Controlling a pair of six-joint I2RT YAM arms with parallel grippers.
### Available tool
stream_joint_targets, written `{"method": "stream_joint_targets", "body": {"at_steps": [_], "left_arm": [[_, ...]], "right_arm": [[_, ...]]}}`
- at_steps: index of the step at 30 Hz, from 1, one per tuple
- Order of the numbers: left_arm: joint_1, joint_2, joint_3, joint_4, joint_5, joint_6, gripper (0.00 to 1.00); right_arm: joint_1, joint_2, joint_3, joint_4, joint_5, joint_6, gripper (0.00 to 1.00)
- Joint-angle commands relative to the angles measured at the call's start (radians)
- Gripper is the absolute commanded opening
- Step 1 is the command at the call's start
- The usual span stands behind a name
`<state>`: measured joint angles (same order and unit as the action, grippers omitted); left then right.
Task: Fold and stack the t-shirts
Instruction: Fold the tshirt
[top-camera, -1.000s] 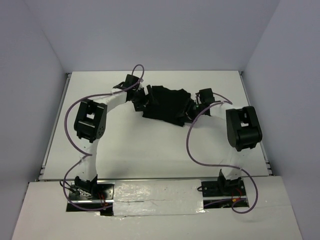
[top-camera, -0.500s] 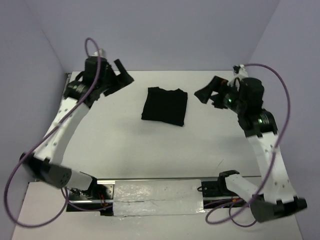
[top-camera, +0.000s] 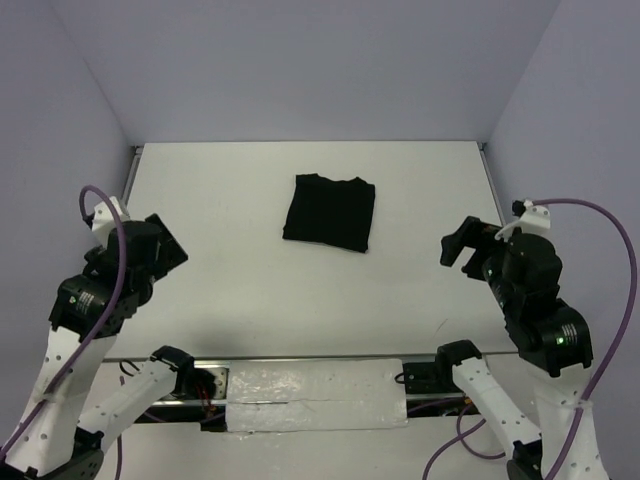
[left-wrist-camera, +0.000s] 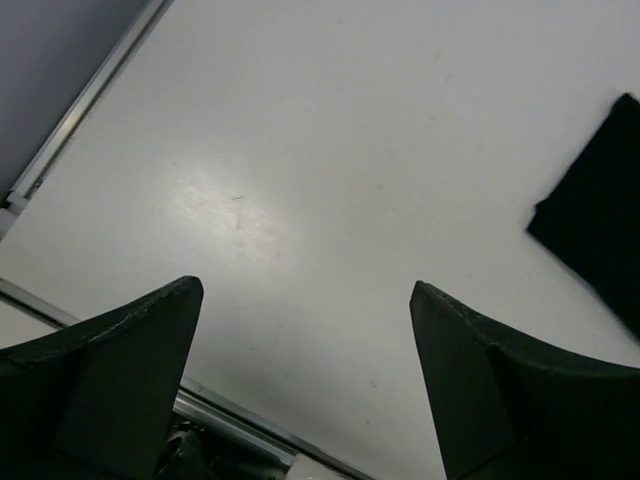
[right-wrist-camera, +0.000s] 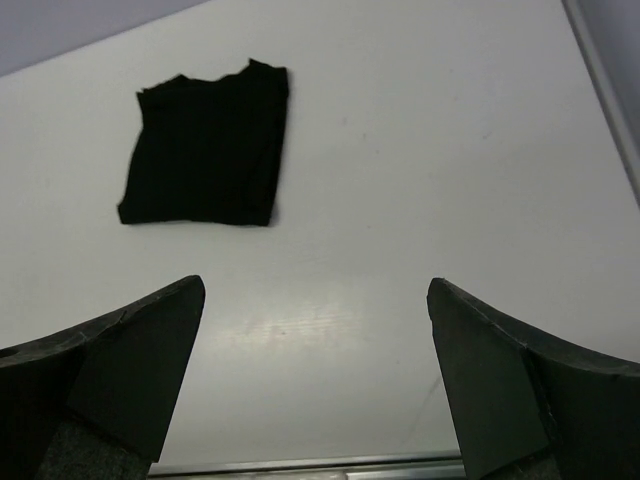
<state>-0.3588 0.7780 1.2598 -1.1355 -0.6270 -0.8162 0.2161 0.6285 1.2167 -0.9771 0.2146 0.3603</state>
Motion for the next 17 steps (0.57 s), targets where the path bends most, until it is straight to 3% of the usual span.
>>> {"method": "stream_joint_targets", "body": {"at_steps": [1,9,17], "left_arm": [[-0.002,-0.060,-0.094,0.029,-0.111,0.049,1.00],[-0.002,-0.120,-0.207,0.225,0.006,0.109,1.00],[-0.002,-0.063,-0.192,0.281,0.004,0.147,1.00]], "right_arm": [[0.008,-0.074,-0.068,-0.031,0.072,-0.058,1.00],[0.008,-0.144,-0.105,-0.043,0.059,-0.058,1.00],[0.009,-0.156,-0.111,-0.020,0.048,-0.060,1.00]]}}
